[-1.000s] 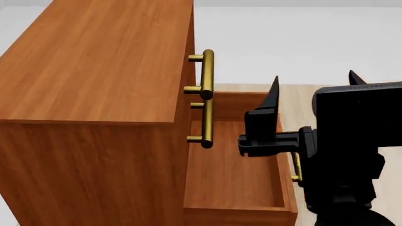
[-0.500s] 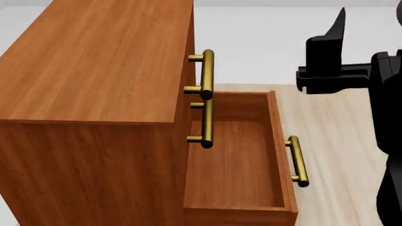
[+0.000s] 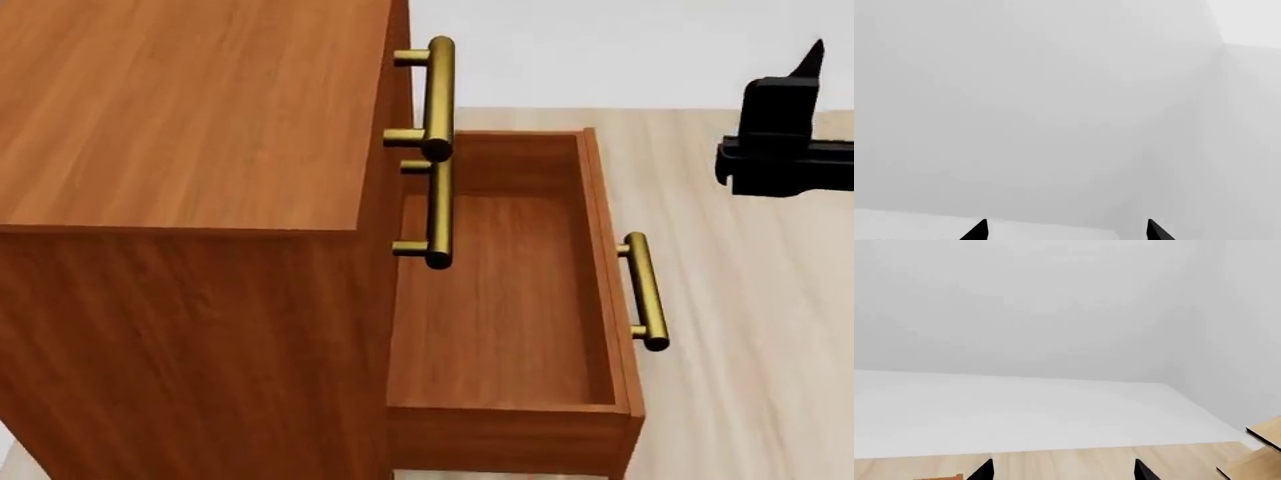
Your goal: Close the bottom drawer of the cabinet and open the top drawer.
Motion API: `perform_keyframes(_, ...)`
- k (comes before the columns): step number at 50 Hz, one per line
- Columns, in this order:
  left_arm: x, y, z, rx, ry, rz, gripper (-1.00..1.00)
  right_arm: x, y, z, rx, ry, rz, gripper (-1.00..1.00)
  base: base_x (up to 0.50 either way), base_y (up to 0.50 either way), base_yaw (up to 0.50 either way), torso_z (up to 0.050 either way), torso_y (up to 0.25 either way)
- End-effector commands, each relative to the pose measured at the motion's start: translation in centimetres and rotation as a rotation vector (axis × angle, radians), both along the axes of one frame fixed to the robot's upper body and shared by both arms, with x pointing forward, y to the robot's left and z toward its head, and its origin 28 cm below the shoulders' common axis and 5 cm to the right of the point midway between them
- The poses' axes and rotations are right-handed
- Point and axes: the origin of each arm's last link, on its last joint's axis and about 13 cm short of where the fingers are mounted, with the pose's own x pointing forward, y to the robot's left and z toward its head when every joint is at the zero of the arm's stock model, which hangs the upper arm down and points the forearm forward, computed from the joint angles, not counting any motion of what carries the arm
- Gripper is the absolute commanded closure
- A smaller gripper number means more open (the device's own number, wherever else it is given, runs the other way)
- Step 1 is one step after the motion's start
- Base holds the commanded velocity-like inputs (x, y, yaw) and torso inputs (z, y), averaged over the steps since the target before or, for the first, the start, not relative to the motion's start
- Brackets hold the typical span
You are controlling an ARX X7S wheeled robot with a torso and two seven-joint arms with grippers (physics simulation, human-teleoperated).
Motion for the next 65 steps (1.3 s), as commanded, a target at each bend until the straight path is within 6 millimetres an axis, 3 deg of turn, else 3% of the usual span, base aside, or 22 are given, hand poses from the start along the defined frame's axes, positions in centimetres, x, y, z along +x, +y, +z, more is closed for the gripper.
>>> perform_keyframes(1, 0.0, -0.1, 0.0, 0.006, 0.007, 0.003, -1.00, 0.8, -1.2, -1.4, 0.029, 0.034, -0.048, -1.00, 0.00, 0.00, 0.00, 0.000, -0.215)
perform_keyframes(18, 0.1, 0.0, -0.1, -0.002, 0.011, -0.006, -1.00, 1.5, -1.8, -2.6, 0.012, 0.062, -0.090, -1.00, 0.00, 0.00, 0.00, 0.000, -0.215)
perform_keyframes(27, 0.0, 0.0, -0.1, -0.010, 0.010, -0.009, -1.00, 2.9, -2.0, -3.8, 0.010, 0.102, -0.100, -1.00, 0.00, 0.00, 0.00, 0.000, -0.165)
perform_keyframes(44, 0.0, 0.0, -0.1, -0.022, -0.001, -0.015, -1.00, 6.6, -2.6, -6.9, 0.026, 0.220, -0.145, -1.00, 0.00, 0.00, 0.00, 0.000, -0.002)
perform_keyframes(65, 0.0, 0.0, 0.0, -0.017, -0.002, -0.015, -1.00, 8.0, -2.8, -9.4, 0.040, 0.296, -0.173, -1.00, 0.00, 0.00, 0.00, 0.000, 0.000)
